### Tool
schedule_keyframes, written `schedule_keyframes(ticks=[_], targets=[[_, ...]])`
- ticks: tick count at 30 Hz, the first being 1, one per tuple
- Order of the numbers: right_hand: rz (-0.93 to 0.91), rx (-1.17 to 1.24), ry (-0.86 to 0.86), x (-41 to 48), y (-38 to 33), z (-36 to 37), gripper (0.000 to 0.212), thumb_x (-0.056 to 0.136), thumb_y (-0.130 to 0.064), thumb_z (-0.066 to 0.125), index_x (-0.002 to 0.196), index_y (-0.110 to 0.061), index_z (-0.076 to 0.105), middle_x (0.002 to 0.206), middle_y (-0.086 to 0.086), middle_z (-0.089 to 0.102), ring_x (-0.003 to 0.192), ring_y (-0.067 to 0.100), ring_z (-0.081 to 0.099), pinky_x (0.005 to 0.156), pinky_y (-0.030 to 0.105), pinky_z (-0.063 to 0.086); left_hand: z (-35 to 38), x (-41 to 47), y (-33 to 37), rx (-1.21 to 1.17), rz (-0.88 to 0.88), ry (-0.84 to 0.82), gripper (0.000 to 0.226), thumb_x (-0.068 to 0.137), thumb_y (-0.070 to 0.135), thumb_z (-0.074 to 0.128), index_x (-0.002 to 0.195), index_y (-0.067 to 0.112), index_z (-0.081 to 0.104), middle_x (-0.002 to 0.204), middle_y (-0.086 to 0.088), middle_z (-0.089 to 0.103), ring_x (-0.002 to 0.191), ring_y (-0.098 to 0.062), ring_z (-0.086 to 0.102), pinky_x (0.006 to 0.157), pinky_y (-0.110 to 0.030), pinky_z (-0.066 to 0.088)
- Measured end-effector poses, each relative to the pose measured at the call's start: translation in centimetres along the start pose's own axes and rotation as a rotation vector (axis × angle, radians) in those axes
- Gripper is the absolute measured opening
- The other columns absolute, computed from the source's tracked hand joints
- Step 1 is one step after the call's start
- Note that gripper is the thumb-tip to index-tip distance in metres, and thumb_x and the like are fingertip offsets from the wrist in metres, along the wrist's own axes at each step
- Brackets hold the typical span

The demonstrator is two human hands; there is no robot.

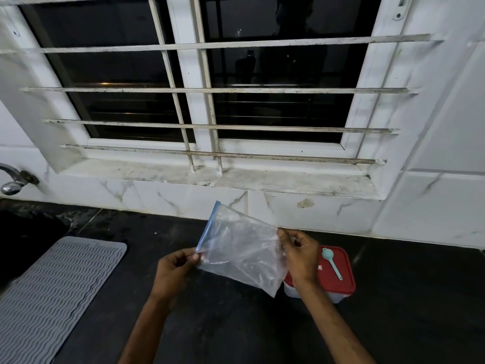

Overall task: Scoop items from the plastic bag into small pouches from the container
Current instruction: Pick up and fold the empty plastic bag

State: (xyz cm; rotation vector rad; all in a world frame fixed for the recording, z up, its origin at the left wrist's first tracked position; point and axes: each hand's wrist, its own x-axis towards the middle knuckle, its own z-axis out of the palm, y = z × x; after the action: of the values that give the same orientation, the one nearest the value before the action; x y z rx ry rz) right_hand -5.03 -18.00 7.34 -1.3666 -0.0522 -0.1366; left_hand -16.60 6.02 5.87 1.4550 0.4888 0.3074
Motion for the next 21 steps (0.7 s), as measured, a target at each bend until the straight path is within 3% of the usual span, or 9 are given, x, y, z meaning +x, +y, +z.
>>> schedule_keyframes(ticks=[3,7,10,12,14,17,19,21], targets=[[0.018,-0.019,0.03,0.2,0.8,-0.3,0.01,0.085,-0.004,0.071,0.079,0.004,0.069,0.06,0.003,0.063,0.049,0.001,0.055,0.047,0.013,0.046,0.1,0.1,-0.2,-0.098,0.05,-0.003,0.018,0.093,0.001,0.056,0.103,0.003,0.071,0.097,-0.02,0.073,0.082,-0.025,0.071,0.068,-0.029,0.06],[0.079,0.024,0.112,0.8,1.6,-0.3,0.009,0.086,-0.009,0.071,0.079,-0.004,0.071,0.064,0.004,0.065,0.054,0.002,0.057,0.051,0.016,0.047,-0.3,-0.1,-1.1,0.005,0.089,-0.201,0.039,0.081,0.016,0.077,0.117,0.005,0.066,0.113,-0.012,0.071,0.104,-0.025,0.069,0.087,-0.037,0.057],[0.08,0.035,0.111,1.0,1.8,-0.7,0.008,0.086,-0.01,0.071,0.08,-0.007,0.071,0.067,0.005,0.066,0.058,0.003,0.059,0.054,0.017,0.048,-0.7,0.0,-1.7,0.197,0.15,-0.162,0.021,0.079,-0.006,0.072,0.099,-0.001,0.069,0.099,-0.01,0.074,0.097,-0.026,0.069,0.084,-0.026,0.057],[0.098,0.031,0.102,1.1,2.0,-1.0,0.008,0.087,-0.011,0.071,0.081,-0.005,0.071,0.068,0.006,0.067,0.058,0.004,0.06,0.053,0.018,0.049,-1.2,0.0,-1.7,0.227,0.157,-0.175,0.011,0.084,-0.007,0.067,0.093,-0.001,0.069,0.094,-0.011,0.073,0.092,-0.025,0.069,0.08,-0.023,0.057],[0.111,0.015,0.098,1.0,2.1,-1.0,0.01,0.087,-0.012,0.072,0.079,-0.005,0.071,0.067,0.006,0.067,0.057,0.006,0.059,0.053,0.02,0.049,-1.7,0.0,-1.5,0.231,0.156,-0.207,0.01,0.091,-0.001,0.06,0.097,0.002,0.068,0.095,-0.014,0.072,0.088,-0.022,0.069,0.078,-0.03,0.057],[0.11,-0.029,0.083,0.5,2.4,-0.8,0.01,0.086,-0.012,0.073,0.078,-0.005,0.071,0.067,0.005,0.068,0.057,0.004,0.06,0.052,0.018,0.049,-2.1,0.5,-1.4,0.179,0.164,-0.102,0.013,0.095,-0.001,0.054,0.099,0.004,0.066,0.087,-0.01,0.071,0.074,-0.015,0.064,0.068,-0.031,0.053],[0.108,-0.074,0.02,0.0,2.7,-0.7,0.006,0.084,-0.009,0.074,0.079,-0.005,0.072,0.069,0.003,0.071,0.062,0.006,0.062,0.057,0.016,0.05,-2.2,1.3,-1.5,0.161,0.197,0.007,0.016,0.095,-0.005,0.051,0.096,0.005,0.064,0.082,-0.004,0.069,0.07,-0.007,0.063,0.064,-0.021,0.053],[0.146,-0.087,-0.064,-0.7,3.2,-0.8,0.004,0.083,-0.005,0.074,0.084,-0.007,0.071,0.075,0.004,0.073,0.07,0.011,0.067,0.064,0.024,0.055,-2.5,2.6,-1.4,0.125,0.224,0.112,0.021,0.095,-0.007,0.05,0.095,0.009,0.063,0.085,-0.003,0.068,0.071,-0.004,0.062,0.063,-0.015,0.053]])
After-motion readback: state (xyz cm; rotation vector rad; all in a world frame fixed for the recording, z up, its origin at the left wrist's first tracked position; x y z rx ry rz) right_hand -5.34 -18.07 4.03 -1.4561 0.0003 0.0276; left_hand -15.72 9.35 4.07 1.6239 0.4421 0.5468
